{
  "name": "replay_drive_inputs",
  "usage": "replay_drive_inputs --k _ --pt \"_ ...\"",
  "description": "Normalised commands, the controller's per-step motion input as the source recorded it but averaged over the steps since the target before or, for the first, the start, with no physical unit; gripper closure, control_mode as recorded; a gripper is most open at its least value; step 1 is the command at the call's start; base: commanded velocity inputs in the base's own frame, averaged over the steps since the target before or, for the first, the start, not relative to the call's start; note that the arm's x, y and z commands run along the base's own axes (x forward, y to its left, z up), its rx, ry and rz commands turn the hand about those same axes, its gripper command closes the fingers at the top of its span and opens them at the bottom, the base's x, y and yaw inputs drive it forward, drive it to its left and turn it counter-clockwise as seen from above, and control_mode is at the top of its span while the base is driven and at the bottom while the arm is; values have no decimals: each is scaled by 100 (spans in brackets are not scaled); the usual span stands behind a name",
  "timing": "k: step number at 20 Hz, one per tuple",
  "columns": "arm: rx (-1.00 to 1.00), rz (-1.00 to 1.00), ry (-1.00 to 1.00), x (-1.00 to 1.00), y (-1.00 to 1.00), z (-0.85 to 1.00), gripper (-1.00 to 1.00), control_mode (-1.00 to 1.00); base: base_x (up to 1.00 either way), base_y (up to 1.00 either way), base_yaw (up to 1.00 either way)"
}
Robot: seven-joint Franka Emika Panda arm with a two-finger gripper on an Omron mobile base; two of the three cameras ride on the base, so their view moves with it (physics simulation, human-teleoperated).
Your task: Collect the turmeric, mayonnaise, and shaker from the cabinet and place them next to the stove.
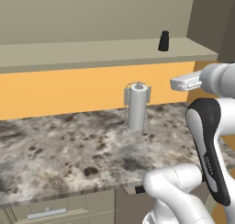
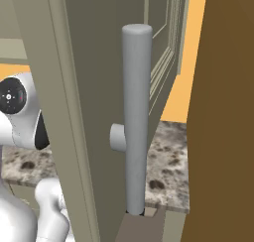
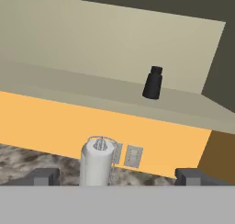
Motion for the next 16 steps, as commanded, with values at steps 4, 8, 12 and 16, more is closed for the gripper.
replay_drive_inputs --k 4,8,12,16 --pt "5 -1 0 58 -8 54 -100 -100 0 0 0" --pt "3 -1 -1 48 -5 37 -100 -100 0 0 0" --pt "0 0 -8 23 -1 7 -100 -100 0 0 0" --pt "0 0 -14 12 -12 0 -100 -100 0 0 0"
